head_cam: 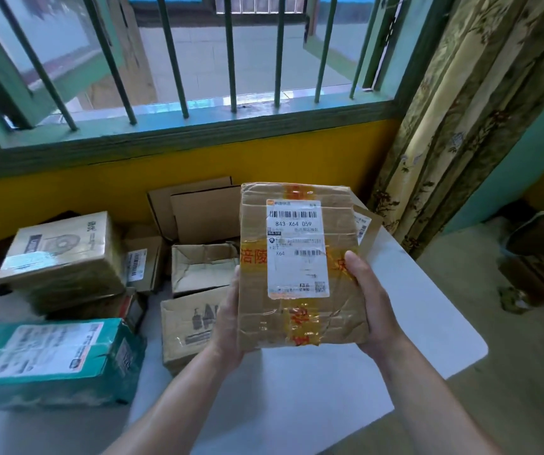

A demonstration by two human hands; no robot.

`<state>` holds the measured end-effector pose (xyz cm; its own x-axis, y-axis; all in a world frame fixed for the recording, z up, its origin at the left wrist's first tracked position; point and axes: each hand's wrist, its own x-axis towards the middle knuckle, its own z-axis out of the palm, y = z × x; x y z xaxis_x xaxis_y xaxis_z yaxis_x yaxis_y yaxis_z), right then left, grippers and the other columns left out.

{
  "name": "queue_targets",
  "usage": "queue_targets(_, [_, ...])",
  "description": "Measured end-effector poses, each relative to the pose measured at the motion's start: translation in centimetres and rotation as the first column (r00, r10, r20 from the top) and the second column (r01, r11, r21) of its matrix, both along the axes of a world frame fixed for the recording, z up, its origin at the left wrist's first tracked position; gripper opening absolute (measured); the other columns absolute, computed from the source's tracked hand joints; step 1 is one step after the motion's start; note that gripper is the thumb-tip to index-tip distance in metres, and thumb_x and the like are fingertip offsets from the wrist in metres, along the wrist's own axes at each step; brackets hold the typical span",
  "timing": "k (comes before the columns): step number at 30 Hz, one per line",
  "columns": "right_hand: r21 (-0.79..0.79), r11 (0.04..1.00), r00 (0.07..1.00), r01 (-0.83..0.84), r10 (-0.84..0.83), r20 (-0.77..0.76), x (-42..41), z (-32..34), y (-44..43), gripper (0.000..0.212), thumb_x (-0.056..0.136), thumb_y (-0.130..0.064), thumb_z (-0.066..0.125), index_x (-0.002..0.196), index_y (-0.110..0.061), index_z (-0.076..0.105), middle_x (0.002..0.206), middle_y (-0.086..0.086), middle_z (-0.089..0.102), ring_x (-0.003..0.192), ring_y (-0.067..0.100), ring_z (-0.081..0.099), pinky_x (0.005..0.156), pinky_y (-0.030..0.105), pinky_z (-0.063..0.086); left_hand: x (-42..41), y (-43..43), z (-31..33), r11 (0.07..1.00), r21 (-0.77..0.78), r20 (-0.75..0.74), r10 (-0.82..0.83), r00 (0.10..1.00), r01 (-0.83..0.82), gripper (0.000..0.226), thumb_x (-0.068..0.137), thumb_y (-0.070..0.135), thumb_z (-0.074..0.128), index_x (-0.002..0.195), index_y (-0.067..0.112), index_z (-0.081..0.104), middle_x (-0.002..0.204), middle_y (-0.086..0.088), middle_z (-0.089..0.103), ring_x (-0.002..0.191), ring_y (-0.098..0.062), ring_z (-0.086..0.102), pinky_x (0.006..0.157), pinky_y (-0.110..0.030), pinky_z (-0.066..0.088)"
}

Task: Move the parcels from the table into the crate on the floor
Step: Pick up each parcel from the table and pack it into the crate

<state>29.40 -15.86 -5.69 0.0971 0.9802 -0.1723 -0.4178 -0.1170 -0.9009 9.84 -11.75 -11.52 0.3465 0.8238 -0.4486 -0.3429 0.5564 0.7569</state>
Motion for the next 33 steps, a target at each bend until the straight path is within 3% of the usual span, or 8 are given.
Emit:
queue_targets(3, [0.011,1.0,1.0,0.011,-0.011,0.007,-1.0,0.3,-0.2,0.066,0.082,-0.052,0.064,0.137,-0.019,0.052,0.129,0.017,0.063,0.118,0.038,0.06,0.093,0.057,0.051,-0.9,-0.7,0.9,0.998,0.065,0.035,-0.029,0.999,0.026,0.057,0.093,0.048,0.035,0.068,0.026,0.081,0.071,0.0,0.077,0.06,-0.016,0.074,0.045,-0.028,0.056])
queue_targets(7, [0.019,1.0,1.0,0.014,-0.014,0.01,-2.1,0.4,-0.6,0.063,0.081,-0.052,0.065,0.135,-0.02,0.054,0.127,0.017,0.065,0.115,0.038,0.063,0.085,0.05,0.056,-2.3,-1.2,0.8,0.997,0.077,0.052,-0.028,0.998,0.024,0.06,0.103,0.04,0.017,0.099,0.015,0.071,0.085,-0.002,0.078,0.073,-0.019,0.076,0.052,-0.03,0.058])
queue_targets(11, [0.028,0.999,1.0,-0.016,0.015,0.025,-2.8,0.1,-1.3,0.061,0.082,-0.052,0.064,0.134,-0.022,0.055,0.127,0.016,0.065,0.114,0.038,0.063,0.085,0.053,0.056,-3.2,-2.1,1.1,0.989,0.151,-0.035,0.011,0.999,-0.006,0.05,0.106,0.035,0.023,0.118,0.008,0.063,0.094,-0.004,0.078,0.08,-0.02,0.076,0.057,-0.031,0.059])
queue_targets(14, [0.044,0.999,0.998,-0.016,0.013,0.063,-2.8,0.0,-2.0,0.05,0.085,-0.049,0.062,0.13,-0.029,0.057,0.124,0.013,0.067,0.111,0.034,0.066,0.08,0.05,0.057,-3.6,-2.7,2.0,0.975,0.204,-0.12,0.109,0.987,-0.083,0.061,0.091,0.053,0.052,0.143,0.021,0.046,0.123,-0.006,0.069,0.107,-0.026,0.069,0.085,-0.051,0.057])
queue_targets(17, [0.053,0.998,0.996,-0.046,0.042,0.08,-2.4,-0.3,-2.9,0.045,0.088,-0.044,0.061,0.129,-0.027,0.058,0.121,0.013,0.068,0.109,0.034,0.066,0.076,0.045,0.058,-4.0,-3.7,3.0,0.977,0.214,-0.049,0.031,0.998,-0.02,0.073,0.084,0.066,0.045,0.146,0.027,0.043,0.139,-0.01,0.059,0.127,-0.038,0.056,0.107,-0.062,0.038])
queue_targets(21, [0.036,0.993,0.993,-0.114,0.113,0.038,-2.1,-0.5,-4.0,0.048,0.086,-0.047,0.061,0.129,-0.025,0.057,0.123,0.016,0.066,0.112,0.039,0.064,0.087,0.059,0.054,-3.9,-6.6,4.3,0.963,0.269,0.016,0.005,1.0,-0.01,0.087,0.078,0.073,0.052,0.147,0.021,0.042,0.138,-0.011,0.06,0.123,-0.034,0.06,0.091,-0.046,0.055])
queue_targets(24, [0.052,0.98,0.981,-0.193,0.192,0.027,-2.2,-0.7,-4.8,0.049,0.086,-0.048,0.059,0.13,-0.025,0.055,0.124,0.017,0.065,0.113,0.041,0.062,0.088,0.065,0.051,-3.6,-9.1,5.4,0.947,0.314,0.029,0.063,0.998,-0.069,0.1,0.068,0.068,0.073,0.149,0.02,0.038,0.141,-0.014,0.057,0.127,-0.037,0.056,0.098,-0.054,0.05])
queue_targets(33, [0.107,0.863,0.868,-0.494,0.497,-0.002,-8.4,-1.8,-7.4,0.051,0.09,-0.04,0.05,0.136,-0.019,0.049,0.128,0.021,0.06,0.116,0.045,0.059,0.091,0.067,0.048,-8.1,-18.5,5.7,0.853,0.369,-0.05,0.415,0.909,-0.369,0.092,0.073,0.069,0.069,0.148,0.025,0.039,0.14,-0.015,0.057,0.125,-0.039,0.058,0.096,-0.06,0.05])
